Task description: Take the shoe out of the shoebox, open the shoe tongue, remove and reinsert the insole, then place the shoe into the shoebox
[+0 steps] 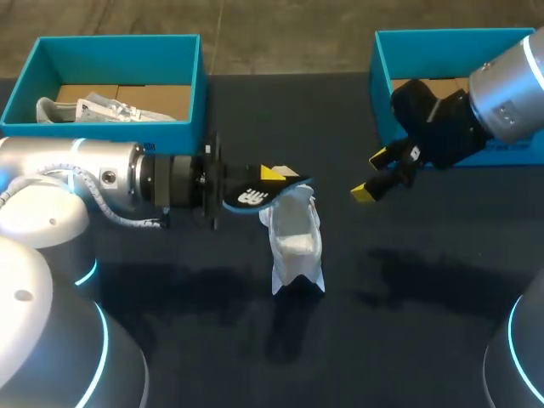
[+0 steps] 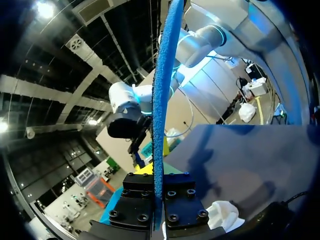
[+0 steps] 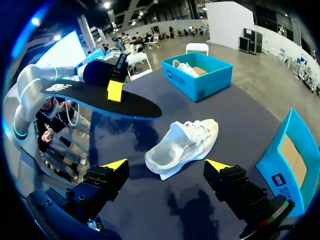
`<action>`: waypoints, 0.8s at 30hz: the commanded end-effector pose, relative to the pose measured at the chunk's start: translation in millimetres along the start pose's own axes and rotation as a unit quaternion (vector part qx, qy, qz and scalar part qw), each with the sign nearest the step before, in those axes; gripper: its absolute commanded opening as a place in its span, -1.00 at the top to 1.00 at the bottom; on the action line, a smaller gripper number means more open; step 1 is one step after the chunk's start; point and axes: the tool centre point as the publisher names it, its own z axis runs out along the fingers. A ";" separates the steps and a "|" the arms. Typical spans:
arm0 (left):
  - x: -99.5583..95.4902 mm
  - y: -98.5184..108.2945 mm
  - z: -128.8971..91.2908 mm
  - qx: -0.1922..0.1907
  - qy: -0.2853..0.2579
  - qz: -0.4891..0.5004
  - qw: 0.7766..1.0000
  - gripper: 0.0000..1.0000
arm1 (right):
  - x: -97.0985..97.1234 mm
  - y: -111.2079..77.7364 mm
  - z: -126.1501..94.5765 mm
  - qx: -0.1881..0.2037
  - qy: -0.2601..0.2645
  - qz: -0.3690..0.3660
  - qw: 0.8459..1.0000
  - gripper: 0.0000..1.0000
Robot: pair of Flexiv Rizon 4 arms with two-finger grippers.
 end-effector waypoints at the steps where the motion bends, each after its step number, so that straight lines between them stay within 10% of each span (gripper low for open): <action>1: 6.7 -1.2 4.4 -0.001 0.004 -0.006 1.000 1.00 | 0.1 1.2 2.1 0.001 -0.001 0.001 1.000 -1.00; 10: 22.0 0.1 10.1 0.004 0.007 -0.020 1.000 1.00 | -6.6 -26.6 20.3 0.029 -0.090 -0.069 0.993 -1.00; 24: 23.3 17.4 23.5 0.007 -0.004 -0.035 0.999 1.00 | -6.7 -42.4 31.2 0.037 -0.093 -0.081 0.992 -1.00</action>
